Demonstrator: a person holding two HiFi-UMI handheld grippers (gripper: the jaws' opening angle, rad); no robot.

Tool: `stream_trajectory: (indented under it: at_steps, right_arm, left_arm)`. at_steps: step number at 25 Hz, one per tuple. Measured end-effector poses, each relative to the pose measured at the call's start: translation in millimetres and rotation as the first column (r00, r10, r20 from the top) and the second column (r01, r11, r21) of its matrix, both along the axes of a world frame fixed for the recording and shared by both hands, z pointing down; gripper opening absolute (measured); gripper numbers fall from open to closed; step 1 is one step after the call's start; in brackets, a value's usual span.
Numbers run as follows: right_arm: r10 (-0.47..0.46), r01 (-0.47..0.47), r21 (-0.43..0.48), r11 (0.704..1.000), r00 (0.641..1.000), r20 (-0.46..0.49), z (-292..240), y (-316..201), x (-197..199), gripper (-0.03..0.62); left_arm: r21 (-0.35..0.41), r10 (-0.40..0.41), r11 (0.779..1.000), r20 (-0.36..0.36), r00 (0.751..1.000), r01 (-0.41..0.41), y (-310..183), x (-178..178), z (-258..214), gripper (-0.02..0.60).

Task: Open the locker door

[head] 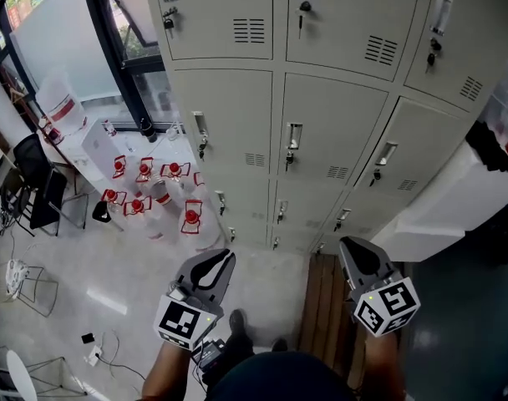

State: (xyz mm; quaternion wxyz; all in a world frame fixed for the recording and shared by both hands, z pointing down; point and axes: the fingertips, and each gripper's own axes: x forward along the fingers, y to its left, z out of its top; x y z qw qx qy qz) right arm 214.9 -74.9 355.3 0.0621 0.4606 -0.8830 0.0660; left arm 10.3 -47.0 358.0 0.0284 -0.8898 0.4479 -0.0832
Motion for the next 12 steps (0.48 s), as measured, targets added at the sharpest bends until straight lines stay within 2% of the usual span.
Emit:
stream_trajectory:
  at_steps: [12]
  right_arm:
    - [0.164, -0.164, -0.002, 0.986, 0.986, -0.017, -10, -40, -20, 0.037]
  left_arm:
    - [-0.003, 0.151, 0.988, -0.018, 0.988, -0.152, -84, -25, -6, 0.043]
